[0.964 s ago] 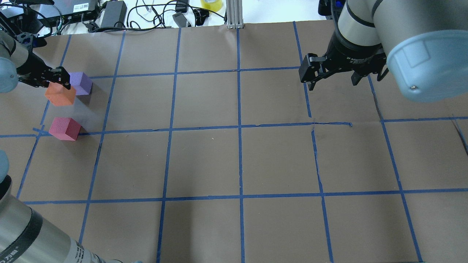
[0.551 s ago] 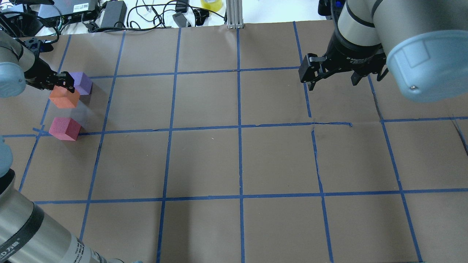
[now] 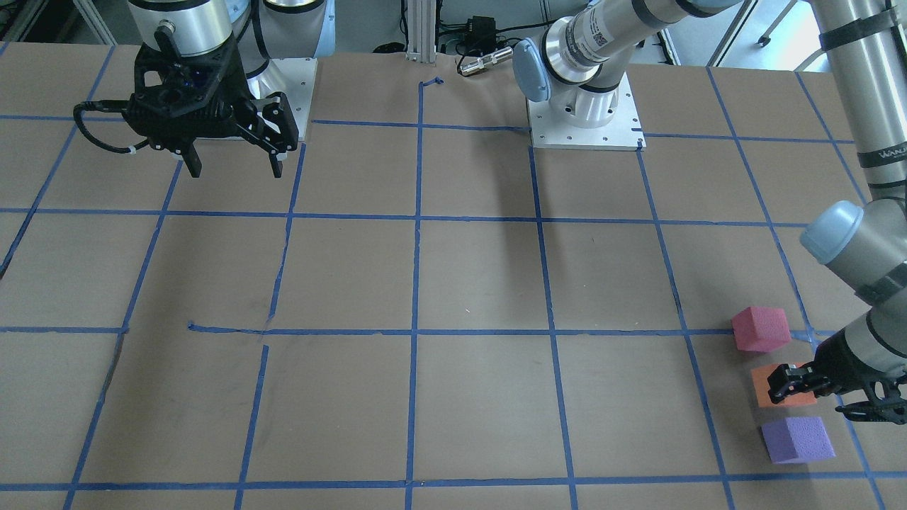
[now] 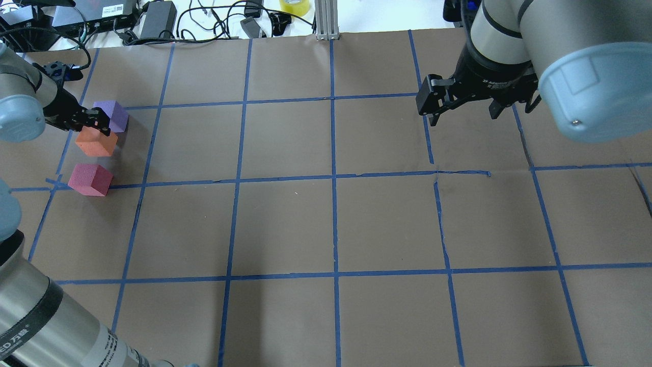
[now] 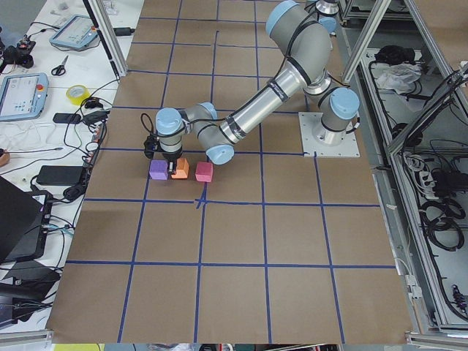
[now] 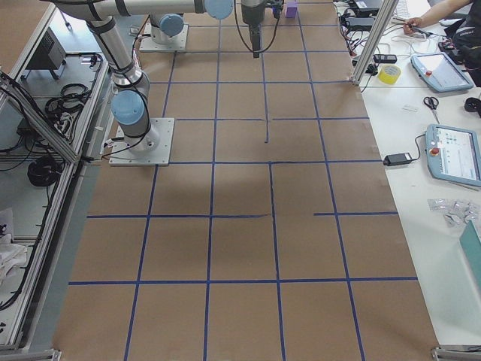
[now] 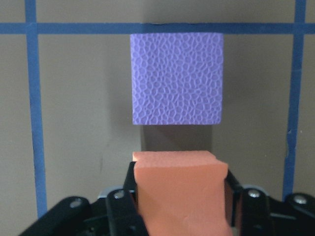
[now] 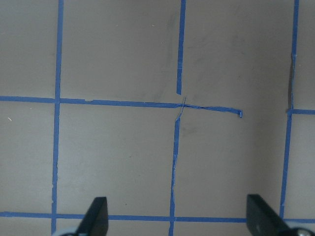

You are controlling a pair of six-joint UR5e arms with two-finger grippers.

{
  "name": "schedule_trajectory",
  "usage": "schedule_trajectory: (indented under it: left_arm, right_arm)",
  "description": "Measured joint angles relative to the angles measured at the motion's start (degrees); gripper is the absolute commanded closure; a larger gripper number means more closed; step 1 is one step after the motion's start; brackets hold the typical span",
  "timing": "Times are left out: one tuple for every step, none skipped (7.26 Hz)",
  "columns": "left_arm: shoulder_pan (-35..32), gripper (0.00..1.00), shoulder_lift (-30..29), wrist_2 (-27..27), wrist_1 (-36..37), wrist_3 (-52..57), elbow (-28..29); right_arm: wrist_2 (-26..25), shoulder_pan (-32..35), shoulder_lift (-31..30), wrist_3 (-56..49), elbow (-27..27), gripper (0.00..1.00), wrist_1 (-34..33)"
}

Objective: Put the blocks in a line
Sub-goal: 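Lower the orange cube between the purple and pink cubes, release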

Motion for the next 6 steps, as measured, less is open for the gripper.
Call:
schedule_trajectory:
  left_arm:
    - [0.0, 1.0, -0.6, 0.0, 0.7, 0.0, -0.1]
    - [0.0, 1.0, -1.0, 0.0, 1.3, 0.0, -0.1]
    - [0.0, 1.0, -1.3, 0.1, 1.5, 0.0, -0.2]
    - [0.0, 1.0, -1.6, 0.1, 1.7, 0.0, -0.2]
    - [0.0, 1.0, -1.8, 0.1, 1.9, 0.0, -0.2]
    - [0.0, 1.0, -1.9, 0.1, 1.9, 0.0, -0.2]
  right_arm:
    - [0.0, 0.0, 0.0, 0.0, 0.0, 0.0, 0.0]
    - [0.0, 0.0, 0.0, 0.0, 0.0, 0.0, 0.1]
    - [0.0, 0.0, 0.0, 0.0, 0.0, 0.0, 0.1]
    - [0.0, 0.0, 0.0, 0.0, 0.0, 0.0, 0.1]
    - [0.0, 0.0, 0.0, 0.0, 0.0, 0.0, 0.0]
    - [0.0, 0.0, 0.0, 0.0, 0.0, 0.0, 0.0]
